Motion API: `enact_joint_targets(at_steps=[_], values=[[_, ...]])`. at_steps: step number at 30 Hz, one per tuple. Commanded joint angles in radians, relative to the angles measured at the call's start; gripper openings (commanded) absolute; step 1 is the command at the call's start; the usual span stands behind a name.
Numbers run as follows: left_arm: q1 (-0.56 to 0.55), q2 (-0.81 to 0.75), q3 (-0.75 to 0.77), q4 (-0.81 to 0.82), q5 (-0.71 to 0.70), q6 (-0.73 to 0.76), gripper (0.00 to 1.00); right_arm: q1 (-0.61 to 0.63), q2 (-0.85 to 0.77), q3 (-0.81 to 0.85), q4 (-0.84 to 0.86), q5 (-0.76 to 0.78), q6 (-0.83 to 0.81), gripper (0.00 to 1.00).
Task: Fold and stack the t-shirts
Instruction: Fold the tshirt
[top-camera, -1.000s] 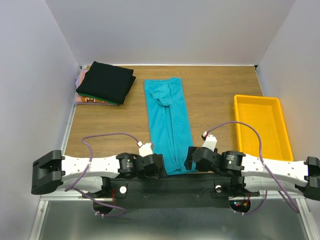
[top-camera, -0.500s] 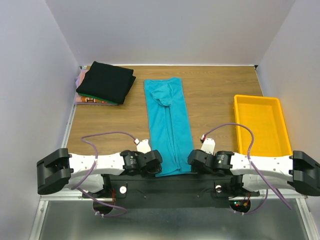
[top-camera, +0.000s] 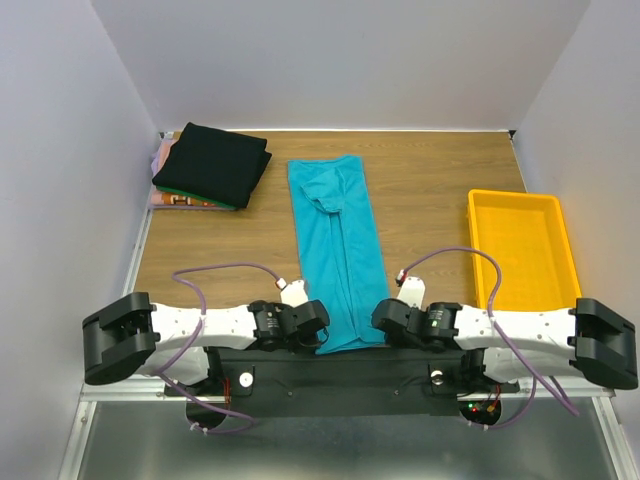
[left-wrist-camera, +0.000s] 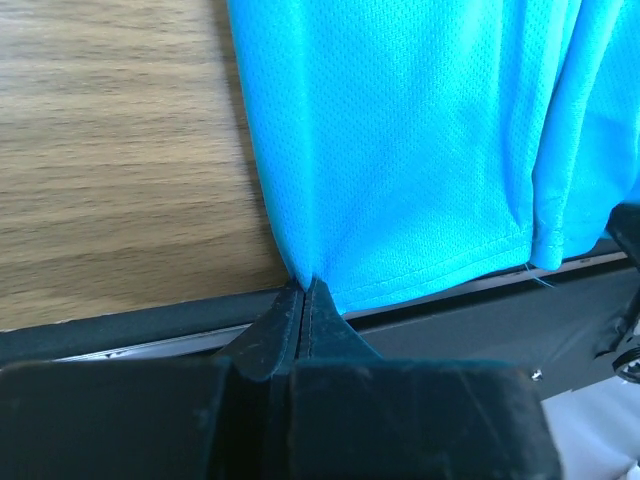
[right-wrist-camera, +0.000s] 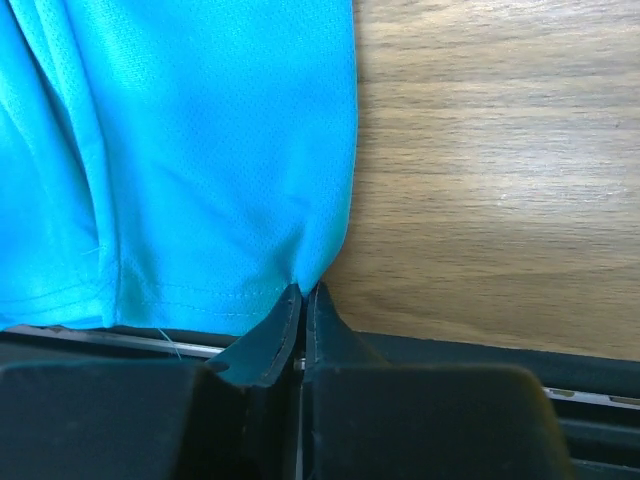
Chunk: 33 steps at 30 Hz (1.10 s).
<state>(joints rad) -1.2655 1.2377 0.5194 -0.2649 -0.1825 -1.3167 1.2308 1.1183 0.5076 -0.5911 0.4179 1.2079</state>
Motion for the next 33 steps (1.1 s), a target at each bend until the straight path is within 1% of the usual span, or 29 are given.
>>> enact_joint_targets(at_steps=[1, 4, 7, 9, 11, 12, 13, 15, 16, 18, 19, 22, 23, 24, 26, 29, 30, 33], values=[[0.006, -0.003, 0.011, -0.019, -0.028, 0.019, 0.00, -0.004, -0.041, 0.009, 0.045, 0.019, -0.019, 0.00], [0.009, -0.035, 0.028, -0.013, -0.034, 0.046, 0.00, -0.005, -0.060, 0.032, 0.045, 0.053, -0.042, 0.01], [0.038, -0.056, 0.062, -0.036, -0.057, 0.080, 0.00, -0.007, -0.071, 0.071, 0.045, 0.100, -0.070, 0.00], [0.080, -0.075, 0.076, -0.024, -0.054, 0.108, 0.00, -0.014, -0.064, 0.100, 0.045, 0.140, -0.077, 0.01], [0.118, -0.086, 0.080, -0.010, -0.051, 0.149, 0.00, -0.028, -0.046, 0.121, 0.048, 0.223, -0.065, 0.01], [0.165, -0.096, 0.082, 0.018, -0.049, 0.164, 0.00, -0.031, -0.040, 0.152, 0.050, 0.252, -0.068, 0.00], [0.188, -0.101, 0.082, 0.035, -0.048, 0.180, 0.00, -0.033, -0.029, 0.163, 0.051, 0.324, -0.068, 0.00], [0.256, -0.106, 0.086, 0.097, -0.015, 0.239, 0.00, -0.053, 0.003, 0.189, 0.068, 0.383, -0.074, 0.00], [0.277, -0.104, 0.094, 0.107, -0.009, 0.252, 0.00, -0.086, 0.017, 0.221, 0.077, 0.404, -0.094, 0.01], [0.314, -0.096, 0.125, 0.127, 0.005, 0.296, 0.00, -0.128, 0.041, 0.249, 0.105, 0.404, -0.131, 0.01], [0.349, -0.087, 0.137, 0.138, 0.011, 0.307, 0.00, -0.167, 0.063, 0.270, 0.147, 0.398, -0.175, 0.01], [0.409, -0.061, 0.174, 0.159, 0.021, 0.350, 0.00, -0.246, 0.107, 0.301, 0.217, 0.346, -0.264, 0.00], [0.451, -0.054, 0.180, 0.165, 0.040, 0.362, 0.00, -0.267, 0.116, 0.322, 0.249, 0.335, -0.269, 0.00], [0.469, -0.044, 0.197, 0.174, 0.049, 0.372, 0.00, -0.287, 0.127, 0.333, 0.267, 0.328, -0.275, 0.00], [0.526, -0.014, 0.217, 0.190, 0.075, 0.398, 0.00, -0.323, 0.158, 0.368, 0.339, 0.314, -0.330, 0.01], [0.569, 0.034, 0.264, 0.210, 0.093, 0.431, 0.00, -0.376, 0.224, 0.422, 0.379, 0.268, -0.402, 0.00], [0.599, 0.046, 0.293, 0.210, 0.104, 0.441, 0.00, -0.390, 0.241, 0.451, 0.389, 0.257, -0.421, 0.00], [0.646, 0.095, 0.341, 0.213, 0.118, 0.465, 0.00, -0.465, 0.320, 0.500, 0.408, 0.173, -0.464, 0.00]])
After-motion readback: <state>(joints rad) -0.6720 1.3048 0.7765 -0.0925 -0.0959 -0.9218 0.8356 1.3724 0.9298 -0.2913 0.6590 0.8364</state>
